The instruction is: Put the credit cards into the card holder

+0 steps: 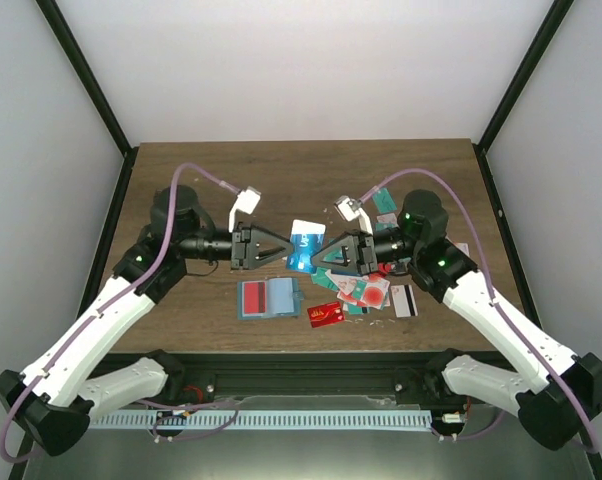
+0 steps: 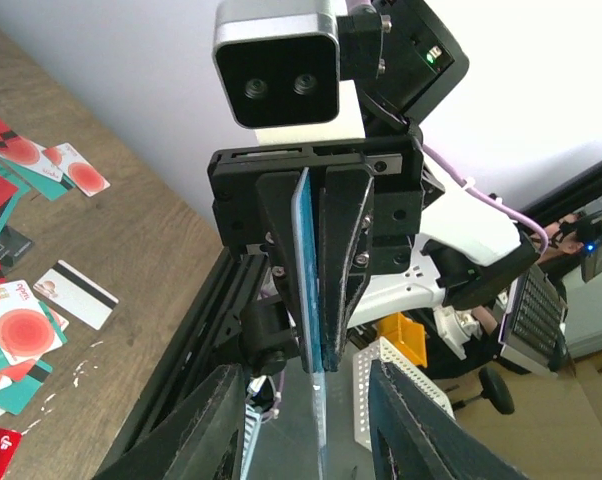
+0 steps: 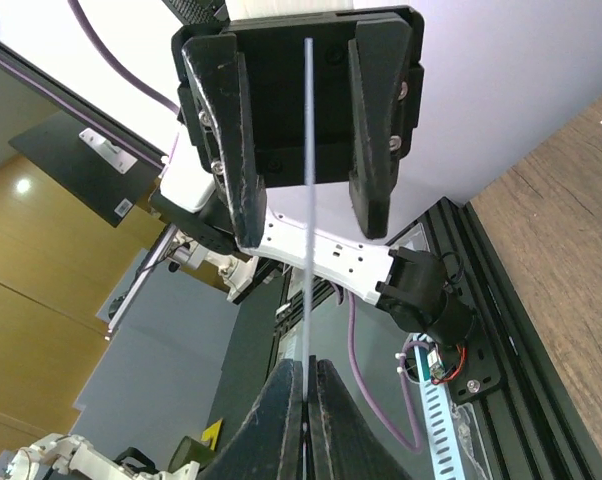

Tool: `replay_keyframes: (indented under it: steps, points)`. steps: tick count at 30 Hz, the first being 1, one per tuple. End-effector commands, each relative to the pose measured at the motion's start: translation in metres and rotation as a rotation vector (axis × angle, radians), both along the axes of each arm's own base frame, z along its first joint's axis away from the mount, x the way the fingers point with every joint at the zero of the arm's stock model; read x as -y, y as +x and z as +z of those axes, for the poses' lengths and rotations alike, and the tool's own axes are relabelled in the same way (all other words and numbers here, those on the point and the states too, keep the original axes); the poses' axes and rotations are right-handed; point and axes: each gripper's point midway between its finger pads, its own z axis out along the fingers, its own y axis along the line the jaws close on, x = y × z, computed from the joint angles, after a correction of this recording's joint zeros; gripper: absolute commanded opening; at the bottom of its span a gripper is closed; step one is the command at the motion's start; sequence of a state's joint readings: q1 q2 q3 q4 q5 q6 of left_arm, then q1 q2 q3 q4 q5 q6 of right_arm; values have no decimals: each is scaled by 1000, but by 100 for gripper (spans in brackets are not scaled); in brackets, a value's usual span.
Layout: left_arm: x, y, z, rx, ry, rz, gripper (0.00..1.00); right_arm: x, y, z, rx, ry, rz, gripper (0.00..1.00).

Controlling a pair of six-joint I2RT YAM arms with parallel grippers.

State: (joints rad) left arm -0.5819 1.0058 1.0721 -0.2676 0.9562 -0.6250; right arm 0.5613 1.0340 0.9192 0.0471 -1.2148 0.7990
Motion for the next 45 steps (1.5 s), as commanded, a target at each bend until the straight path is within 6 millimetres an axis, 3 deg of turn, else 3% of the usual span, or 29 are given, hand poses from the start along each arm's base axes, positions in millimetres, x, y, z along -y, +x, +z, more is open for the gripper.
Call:
replay_keyframes:
  steps: [1, 6, 10, 11, 15, 19, 23, 28, 37, 45]
  points:
    - [4, -3, -4, -5, 5, -23, 34, 1, -2, 9, 31, 23, 24, 1]
    - [7, -1, -8, -21, 12, -26, 6, 0, -1, 6, 23, 17, 32, 1]
    - [9, 2, -13, -35, 26, -21, 4, -1, 1, 3, 14, 6, 26, 1]
    - [8, 4, -17, -41, 42, -4, 4, -2, 3, 0, 8, -3, 22, 7]
    - [-12, 38, -64, -92, 295, 197, 4, -7, 22, -26, -35, -105, -55, 37]
    - [-44, 49, -116, -217, 434, 297, 4, -10, 43, -75, -122, -240, -145, 45]
    - [-70, 47, -169, -349, 537, 359, 4, -11, 57, -122, -219, -347, -206, 46]
    - [-79, 44, -217, -427, 617, 353, 4, -16, 70, -163, -303, -420, -257, 46]
    - [-85, 51, -273, -492, 736, 346, 4, -40, 71, -215, -347, -569, -261, 44]
    - [-76, 59, -300, -518, 733, 295, 4, -51, 77, -249, -398, -640, -255, 41]
